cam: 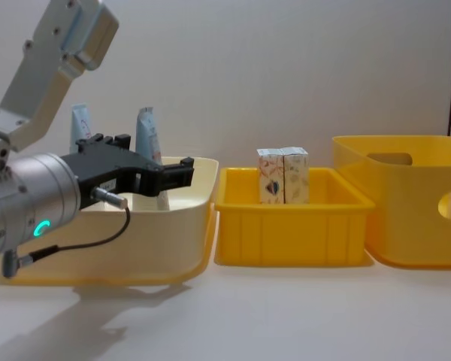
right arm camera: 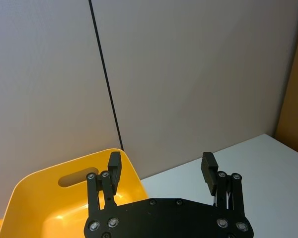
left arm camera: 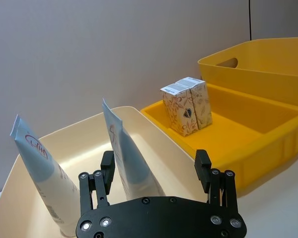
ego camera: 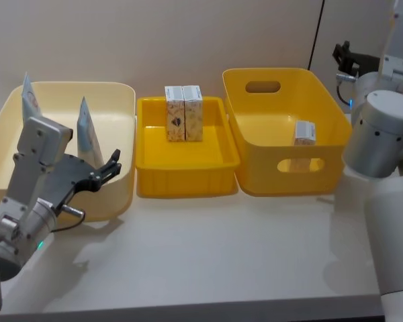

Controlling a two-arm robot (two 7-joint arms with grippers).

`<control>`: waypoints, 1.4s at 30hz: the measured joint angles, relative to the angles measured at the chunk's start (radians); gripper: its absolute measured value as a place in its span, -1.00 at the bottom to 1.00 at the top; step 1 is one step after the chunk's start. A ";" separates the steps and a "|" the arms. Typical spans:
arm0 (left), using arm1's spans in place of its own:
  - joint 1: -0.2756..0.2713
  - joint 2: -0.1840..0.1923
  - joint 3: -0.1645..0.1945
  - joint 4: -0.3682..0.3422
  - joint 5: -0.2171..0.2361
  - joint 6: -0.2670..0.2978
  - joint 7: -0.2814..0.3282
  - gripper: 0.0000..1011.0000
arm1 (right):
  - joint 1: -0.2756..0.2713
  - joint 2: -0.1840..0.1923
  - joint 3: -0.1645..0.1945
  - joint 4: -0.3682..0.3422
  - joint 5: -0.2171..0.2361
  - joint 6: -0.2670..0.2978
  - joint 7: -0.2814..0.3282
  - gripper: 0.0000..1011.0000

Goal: Bimanual collaborative sorting of washing and personal care products

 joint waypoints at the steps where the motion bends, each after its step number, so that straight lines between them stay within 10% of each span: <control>1: -0.005 -0.002 0.000 0.006 0.000 0.000 -0.002 0.98 | 0.000 0.000 0.000 0.000 0.000 0.000 0.000 0.98; 30: -0.109 -0.057 -0.038 0.151 -0.018 -0.046 -0.054 0.98 | 0.000 0.000 0.001 0.000 0.000 0.000 0.000 0.98; 42: -0.118 -0.062 -0.042 0.164 -0.020 -0.054 -0.060 0.46 | 0.000 0.000 0.001 0.000 0.000 0.000 0.000 0.98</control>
